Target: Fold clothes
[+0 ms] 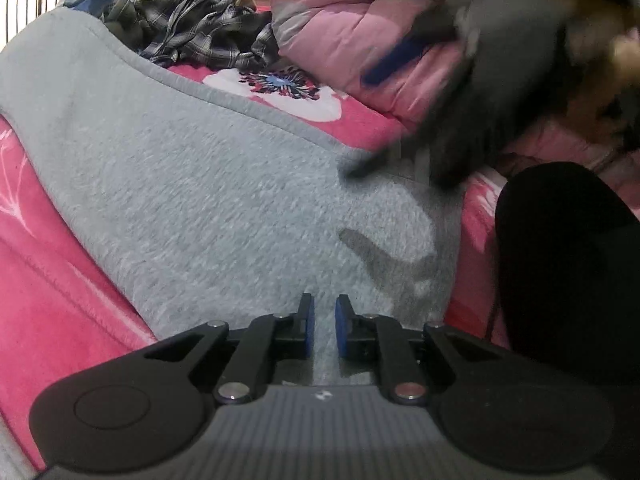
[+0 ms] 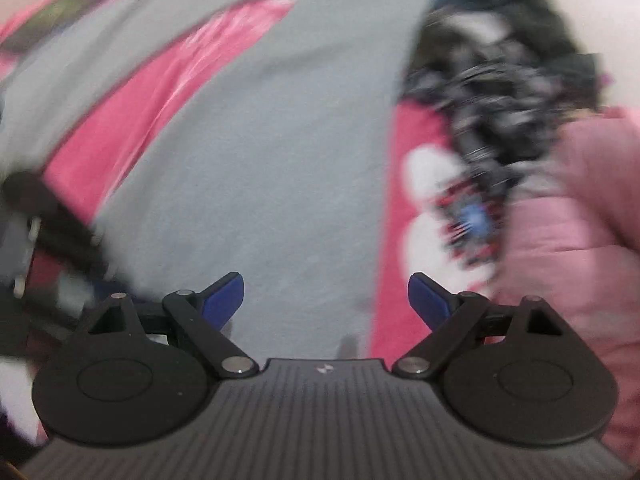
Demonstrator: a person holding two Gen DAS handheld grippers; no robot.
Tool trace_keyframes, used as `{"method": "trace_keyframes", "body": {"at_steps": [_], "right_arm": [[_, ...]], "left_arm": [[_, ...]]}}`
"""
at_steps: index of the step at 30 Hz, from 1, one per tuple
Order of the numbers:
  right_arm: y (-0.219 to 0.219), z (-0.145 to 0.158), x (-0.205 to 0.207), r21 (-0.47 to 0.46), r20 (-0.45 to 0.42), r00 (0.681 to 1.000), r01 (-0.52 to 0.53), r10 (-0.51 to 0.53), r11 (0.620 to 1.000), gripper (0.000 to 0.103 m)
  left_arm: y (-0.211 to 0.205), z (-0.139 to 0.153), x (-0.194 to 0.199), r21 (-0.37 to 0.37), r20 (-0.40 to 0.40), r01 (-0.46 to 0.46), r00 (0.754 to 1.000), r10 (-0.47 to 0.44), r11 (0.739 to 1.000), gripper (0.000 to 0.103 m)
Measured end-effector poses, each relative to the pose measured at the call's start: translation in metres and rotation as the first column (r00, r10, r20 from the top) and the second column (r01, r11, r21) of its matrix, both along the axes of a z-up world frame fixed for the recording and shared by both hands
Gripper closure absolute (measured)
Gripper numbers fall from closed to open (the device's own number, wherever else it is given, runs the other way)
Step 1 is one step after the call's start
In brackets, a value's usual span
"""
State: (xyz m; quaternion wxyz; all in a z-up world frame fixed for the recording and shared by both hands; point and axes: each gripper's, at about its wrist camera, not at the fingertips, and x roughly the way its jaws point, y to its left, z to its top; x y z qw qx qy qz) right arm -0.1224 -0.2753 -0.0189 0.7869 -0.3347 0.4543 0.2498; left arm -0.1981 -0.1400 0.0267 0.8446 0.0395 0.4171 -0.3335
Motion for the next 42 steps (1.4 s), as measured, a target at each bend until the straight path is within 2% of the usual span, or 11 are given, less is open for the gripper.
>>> {"method": "trace_keyframes", "body": {"at_steps": [4, 9, 11, 14, 25, 27, 30, 32, 36, 40, 42], "right_arm": [[0.008, -0.045, -0.009, -0.169, -0.073, 0.996, -0.062, 0.050, 0.984, 0.013], [0.001, -0.046, 0.002, -0.174, -0.101, 0.995, 0.006, -0.024, 0.985, 0.008], [-0.001, -0.049, 0.007, -0.171, -0.118, 0.991, 0.038, -0.059, 0.985, 0.001], [-0.003, -0.050, 0.010, -0.158, -0.142, 0.986, 0.059, -0.082, 0.986, 0.001], [0.003, -0.049, 0.003, -0.181, -0.098, 0.994, 0.028, -0.047, 0.983, 0.001], [0.004, -0.049, 0.001, -0.183, -0.091, 0.995, 0.023, -0.041, 0.983, 0.001], [0.008, -0.047, -0.003, -0.188, -0.079, 0.996, 0.016, -0.031, 0.982, 0.001], [0.010, -0.048, -0.004, -0.195, -0.074, 0.997, 0.009, -0.024, 0.981, 0.001], [0.011, -0.047, -0.004, -0.196, -0.072, 0.997, 0.013, -0.027, 0.981, 0.001], [0.012, -0.048, -0.003, -0.198, -0.064, 0.998, 0.016, -0.029, 0.980, 0.001], [0.013, -0.049, -0.003, -0.203, -0.061, 0.998, 0.010, -0.023, 0.979, 0.001]], "left_arm": [[-0.004, -0.001, -0.001, 0.014, 0.015, -0.001, 1.000, 0.000, 1.000, 0.090], [0.001, 0.003, -0.006, 0.021, -0.015, -0.015, 1.000, 0.015, 1.000, 0.092], [0.006, 0.005, -0.016, 0.035, -0.026, -0.008, 1.000, 0.009, 0.999, 0.092], [0.018, 0.009, -0.032, 0.051, -0.035, -0.020, 0.999, 0.022, 0.998, 0.093], [0.059, 0.016, -0.046, -0.090, -0.167, -0.148, 0.977, 0.132, 0.985, 0.093], [0.061, 0.029, -0.057, -0.123, -0.098, -0.192, 0.979, 0.180, 0.974, 0.094], [0.055, 0.060, -0.069, -0.174, 0.092, -0.180, 0.976, 0.198, 0.968, 0.094], [0.045, 0.065, -0.062, -0.166, 0.139, -0.168, 0.971, 0.192, 0.972, 0.094], [0.023, 0.044, -0.030, -0.151, 0.113, -0.180, 0.974, 0.198, 0.972, 0.096], [0.001, 0.009, -0.016, 0.005, 0.037, -0.139, 0.990, 0.139, 0.990, 0.093], [-0.004, -0.001, -0.027, 0.068, 0.098, -0.098, 0.991, 0.091, 0.993, 0.093]]}}
